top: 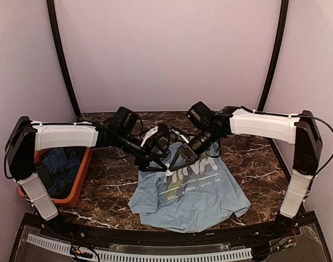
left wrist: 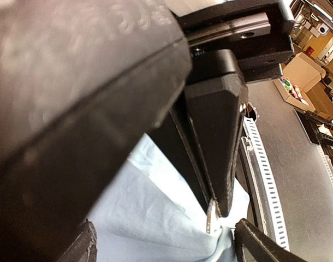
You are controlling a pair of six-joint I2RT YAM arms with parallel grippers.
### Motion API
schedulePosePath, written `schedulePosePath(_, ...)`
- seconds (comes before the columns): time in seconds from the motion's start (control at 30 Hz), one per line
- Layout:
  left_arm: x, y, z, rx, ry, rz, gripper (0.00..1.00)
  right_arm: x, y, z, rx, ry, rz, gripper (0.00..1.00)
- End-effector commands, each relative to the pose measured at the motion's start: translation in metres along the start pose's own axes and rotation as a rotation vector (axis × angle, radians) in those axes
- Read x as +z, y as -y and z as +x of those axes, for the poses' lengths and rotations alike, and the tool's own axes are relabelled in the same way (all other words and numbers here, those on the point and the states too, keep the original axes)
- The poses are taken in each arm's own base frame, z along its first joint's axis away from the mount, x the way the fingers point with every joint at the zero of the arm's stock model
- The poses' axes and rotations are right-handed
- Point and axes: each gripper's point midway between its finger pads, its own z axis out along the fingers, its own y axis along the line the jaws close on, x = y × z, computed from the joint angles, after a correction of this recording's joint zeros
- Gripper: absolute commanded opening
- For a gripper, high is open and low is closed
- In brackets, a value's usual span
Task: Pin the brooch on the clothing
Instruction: Pin the brooch to the flattened clothing.
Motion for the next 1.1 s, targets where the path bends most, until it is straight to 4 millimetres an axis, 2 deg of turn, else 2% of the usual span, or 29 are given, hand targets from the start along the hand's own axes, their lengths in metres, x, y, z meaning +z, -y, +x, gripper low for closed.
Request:
schedulePosePath(0.0,0.002,0.004,0.014,-0.057,-0.044,0.012,0.85,-0.02,-0.045,-0.029,-0.213,0.118,-0.098,0.0)
schedulePosePath(0.23,0.002,0.004,0.012,-0.056,-0.038,0.015,0.79,-0.019,-0.043,-0.028,-0.208,0.115,-0.094,0.0)
schedulePosePath(1.07,0.006,-0.006,0.019,-0.077,-0.07,-0.022,0.79,-0.017,-0.036,-0.036,-0.159,0.119,-0.066,0.0)
